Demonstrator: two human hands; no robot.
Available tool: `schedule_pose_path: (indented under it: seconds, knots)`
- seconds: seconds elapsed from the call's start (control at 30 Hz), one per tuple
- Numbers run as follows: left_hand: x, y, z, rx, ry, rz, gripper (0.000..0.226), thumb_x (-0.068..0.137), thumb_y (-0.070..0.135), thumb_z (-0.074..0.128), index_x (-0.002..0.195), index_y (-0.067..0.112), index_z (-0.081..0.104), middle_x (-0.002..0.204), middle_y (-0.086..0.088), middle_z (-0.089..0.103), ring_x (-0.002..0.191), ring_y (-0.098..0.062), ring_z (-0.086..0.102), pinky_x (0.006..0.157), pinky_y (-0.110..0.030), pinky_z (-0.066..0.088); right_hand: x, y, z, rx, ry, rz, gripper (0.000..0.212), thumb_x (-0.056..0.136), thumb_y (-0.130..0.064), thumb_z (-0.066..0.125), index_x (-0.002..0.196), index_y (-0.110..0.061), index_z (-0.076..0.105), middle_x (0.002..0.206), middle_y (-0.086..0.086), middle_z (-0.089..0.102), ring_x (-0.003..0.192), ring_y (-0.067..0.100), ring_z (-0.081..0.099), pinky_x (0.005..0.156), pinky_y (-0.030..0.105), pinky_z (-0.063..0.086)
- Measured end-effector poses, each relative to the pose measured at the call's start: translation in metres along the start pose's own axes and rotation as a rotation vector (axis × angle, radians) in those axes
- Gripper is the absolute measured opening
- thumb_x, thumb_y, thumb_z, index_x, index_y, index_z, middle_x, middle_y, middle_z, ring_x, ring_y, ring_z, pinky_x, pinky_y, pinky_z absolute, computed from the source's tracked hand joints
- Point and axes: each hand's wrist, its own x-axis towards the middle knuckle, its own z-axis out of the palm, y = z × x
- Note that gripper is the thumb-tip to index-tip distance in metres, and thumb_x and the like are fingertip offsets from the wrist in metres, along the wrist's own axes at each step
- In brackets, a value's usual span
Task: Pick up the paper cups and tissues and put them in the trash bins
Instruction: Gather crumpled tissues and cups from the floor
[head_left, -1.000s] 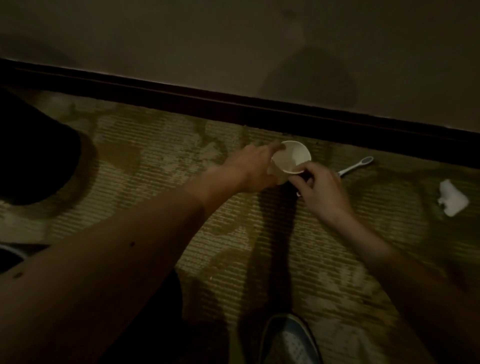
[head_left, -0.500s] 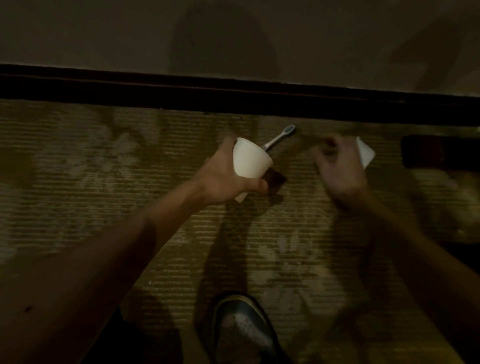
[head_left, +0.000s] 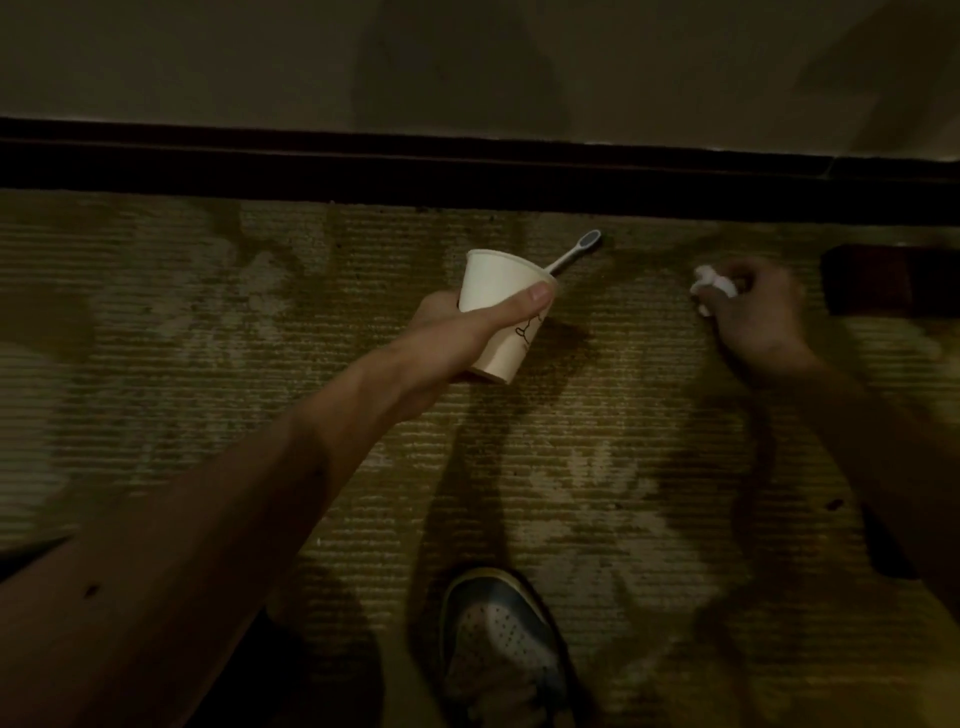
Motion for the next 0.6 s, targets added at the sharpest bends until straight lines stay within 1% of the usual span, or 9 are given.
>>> schedule_pose_path:
  seconds: [0.1, 0.17, 0.2, 0.27, 0.37, 0.43, 0.5, 0.57, 0.6]
  knots:
    - [-0.001, 0.000, -0.007, -0.134, -0.014, -0.032, 0.069, 0.058, 0.056, 0.077, 0.113, 0.016, 0.066, 0.090, 0.002, 0.075, 0.078, -0.010, 0.071, 0.062, -0.026, 0.055, -0.028, -0.030, 0.015, 0.340, -0.183, 0.045, 0.026, 0.087, -0.020, 0.071, 0.109, -0.019, 0.057, 0.096, -0.003, 0.067, 0.067, -0.001, 0.064, 0.050, 0.015, 0.046]
    - [-0.003, 0.002, -0.011, -0.221, -0.042, -0.044, 0.062, 0.066, 0.056, 0.075, 0.113, 0.017, 0.067, 0.089, 0.001, 0.074, 0.078, -0.011, 0.069, 0.067, -0.029, 0.057, -0.050, -0.049, 0.032, 0.455, -0.267, 0.032, 0.024, 0.084, -0.021, 0.074, 0.098, -0.023, 0.054, 0.080, -0.005, 0.071, 0.053, -0.002, 0.061, 0.044, 0.014, 0.045]
    - [-0.003, 0.003, -0.014, -0.266, -0.059, -0.052, 0.057, 0.069, 0.057, 0.074, 0.110, 0.018, 0.069, 0.091, 0.000, 0.073, 0.080, -0.013, 0.070, 0.074, -0.032, 0.058, -0.060, -0.058, 0.040, 0.492, -0.302, 0.009, 0.023, 0.084, -0.021, 0.075, 0.094, -0.023, 0.054, 0.074, -0.006, 0.072, 0.051, 0.000, 0.060, 0.044, 0.015, 0.045]
    - [-0.004, 0.005, -0.021, -0.366, -0.077, -0.071, 0.052, 0.073, 0.060, 0.071, 0.106, 0.020, 0.071, 0.099, -0.004, 0.075, 0.092, -0.018, 0.072, 0.088, -0.046, 0.056, -0.076, -0.075, 0.056, 0.549, -0.364, -0.042, 0.017, 0.084, -0.020, 0.075, 0.088, -0.018, 0.059, 0.067, -0.009, 0.071, 0.052, 0.001, 0.059, 0.046, 0.015, 0.046]
    - [-0.004, 0.007, -0.030, -0.482, -0.126, -0.055, 0.059, 0.076, 0.065, 0.066, 0.106, 0.015, 0.073, 0.104, -0.009, 0.074, 0.104, -0.026, 0.070, 0.093, -0.058, 0.050, -0.092, -0.095, 0.073, 0.577, -0.428, -0.084, 0.012, 0.083, -0.017, 0.075, 0.083, -0.016, 0.063, 0.065, -0.008, 0.070, 0.055, 0.001, 0.061, 0.050, 0.014, 0.047]
    - [-0.005, 0.009, -0.033, -0.512, -0.148, -0.055, 0.062, 0.075, 0.066, 0.066, 0.102, 0.011, 0.074, 0.100, -0.012, 0.073, 0.104, -0.029, 0.068, 0.090, -0.058, 0.052, -0.099, -0.103, 0.083, 0.583, -0.456, -0.088, 0.008, 0.084, -0.013, 0.073, 0.082, -0.017, 0.066, 0.068, -0.005, 0.071, 0.059, 0.003, 0.063, 0.054, 0.015, 0.050]
    - [-0.006, 0.010, -0.035, -0.518, -0.145, -0.061, 0.066, 0.072, 0.061, 0.071, 0.111, 0.008, 0.066, 0.097, -0.014, 0.073, 0.105, -0.032, 0.068, 0.088, -0.057, 0.053, -0.103, -0.108, 0.089, 0.568, -0.513, -0.107, 0.009, 0.087, -0.009, 0.068, 0.084, -0.017, 0.069, 0.079, -0.002, 0.072, 0.069, 0.007, 0.067, 0.058, 0.017, 0.051]
    - [-0.009, 0.011, -0.037, -0.448, -0.117, -0.060, 0.064, 0.072, 0.059, 0.073, 0.109, 0.008, 0.065, 0.100, -0.015, 0.072, 0.110, -0.035, 0.065, 0.090, -0.054, 0.054, -0.102, -0.109, 0.091, 0.513, -0.608, -0.150, 0.014, 0.091, -0.009, 0.062, 0.086, -0.018, 0.071, 0.083, -0.001, 0.073, 0.075, 0.008, 0.069, 0.060, 0.017, 0.051]
    - [-0.010, 0.010, -0.038, -0.392, -0.090, -0.057, 0.061, 0.072, 0.058, 0.073, 0.106, 0.009, 0.067, 0.099, -0.014, 0.071, 0.105, -0.032, 0.065, 0.091, -0.049, 0.054, -0.101, -0.109, 0.092, 0.496, -0.644, -0.156, 0.016, 0.092, -0.010, 0.061, 0.085, -0.019, 0.071, 0.082, -0.003, 0.074, 0.074, 0.006, 0.069, 0.059, 0.017, 0.051]
